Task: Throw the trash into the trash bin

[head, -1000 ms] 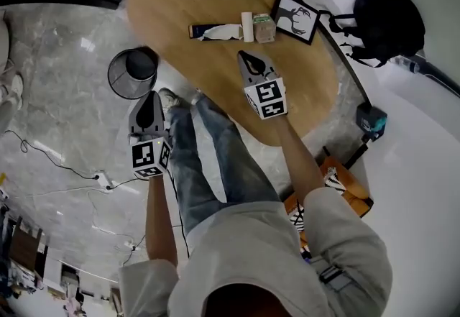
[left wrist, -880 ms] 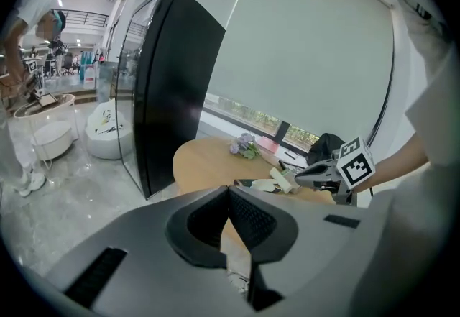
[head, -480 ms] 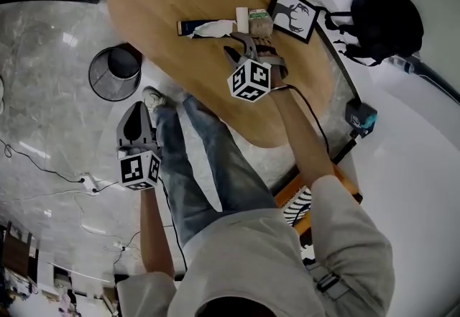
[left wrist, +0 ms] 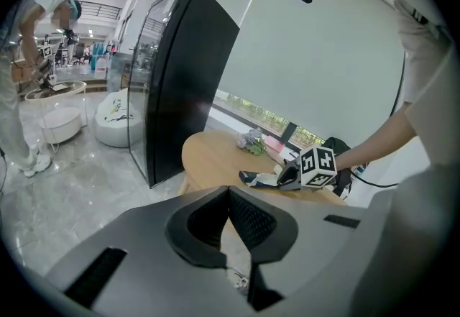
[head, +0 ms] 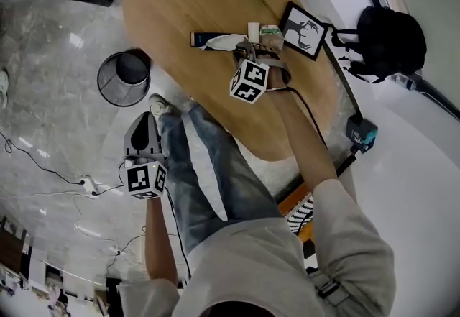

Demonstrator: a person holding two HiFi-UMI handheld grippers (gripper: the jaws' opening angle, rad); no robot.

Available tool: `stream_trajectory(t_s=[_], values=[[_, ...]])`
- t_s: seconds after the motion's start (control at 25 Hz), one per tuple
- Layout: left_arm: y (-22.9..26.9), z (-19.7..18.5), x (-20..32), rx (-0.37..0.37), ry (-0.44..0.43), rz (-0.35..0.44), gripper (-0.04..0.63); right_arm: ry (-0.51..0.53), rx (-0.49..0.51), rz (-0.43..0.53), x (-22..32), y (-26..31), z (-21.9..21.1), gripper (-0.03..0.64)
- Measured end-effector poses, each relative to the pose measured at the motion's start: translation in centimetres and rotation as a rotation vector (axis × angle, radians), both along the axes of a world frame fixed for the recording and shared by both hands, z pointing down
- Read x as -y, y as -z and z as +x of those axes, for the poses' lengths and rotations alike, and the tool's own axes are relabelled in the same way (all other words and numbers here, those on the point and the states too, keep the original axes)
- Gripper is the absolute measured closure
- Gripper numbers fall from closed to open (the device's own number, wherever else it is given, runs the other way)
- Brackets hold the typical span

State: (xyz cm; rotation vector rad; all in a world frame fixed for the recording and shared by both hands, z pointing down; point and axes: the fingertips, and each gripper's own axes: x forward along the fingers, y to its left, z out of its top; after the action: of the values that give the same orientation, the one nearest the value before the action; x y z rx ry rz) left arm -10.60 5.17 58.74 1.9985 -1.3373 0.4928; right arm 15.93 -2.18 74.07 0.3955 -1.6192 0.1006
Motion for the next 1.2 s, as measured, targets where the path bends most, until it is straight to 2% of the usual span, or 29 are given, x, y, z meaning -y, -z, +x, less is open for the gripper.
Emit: stream_trajectory(t_s=[0.04,0.32,0.56,0.64,0.8,1.0,1.08,1.2], values=[[0.0,-0.1,0.1,-0.001,0.003,0.002,0.578,0.002,-0.009,-0.005,0.0,-0.1,0.0,0.549],[0.1,-0.8,0.0,-0.003,0.015,0.011,0.577,-0.027,0.054,-0.005,-0.4,0.8,-1.1,0.578],[0.7,-1.6,-0.3,-0.003,0.031,0.026,0.577,-0.15,0.169,0.028,0.0,2.7,-2.3,0.588],[0.9,-1.9,-0.4,-0.001,0.041,0.031,0.578,-0.225,0.243,0.045,0.4,3.8,-3.1,0.588],[1.3,-2.9,-0.6,-0.001,0.071,0.045,0.578,-0.471,0.478,0.062,1.9,6.7,-5.4,0.588],[1.7,-4.7,-1.0,0.004,0.127,0.058,0.578,-0.751,0.737,0.007,2.9,8.4,-8.6,0.588],[1.9,-5.7,-1.4,0.007,0.153,0.063,0.577,-0.815,0.815,-0.017,2.9,9.1,-10.4,0.588],[2.1,-7.1,-1.8,0.013,0.184,0.072,0.578,-0.807,0.86,-0.04,2.3,9.8,-13.4,0.588]])
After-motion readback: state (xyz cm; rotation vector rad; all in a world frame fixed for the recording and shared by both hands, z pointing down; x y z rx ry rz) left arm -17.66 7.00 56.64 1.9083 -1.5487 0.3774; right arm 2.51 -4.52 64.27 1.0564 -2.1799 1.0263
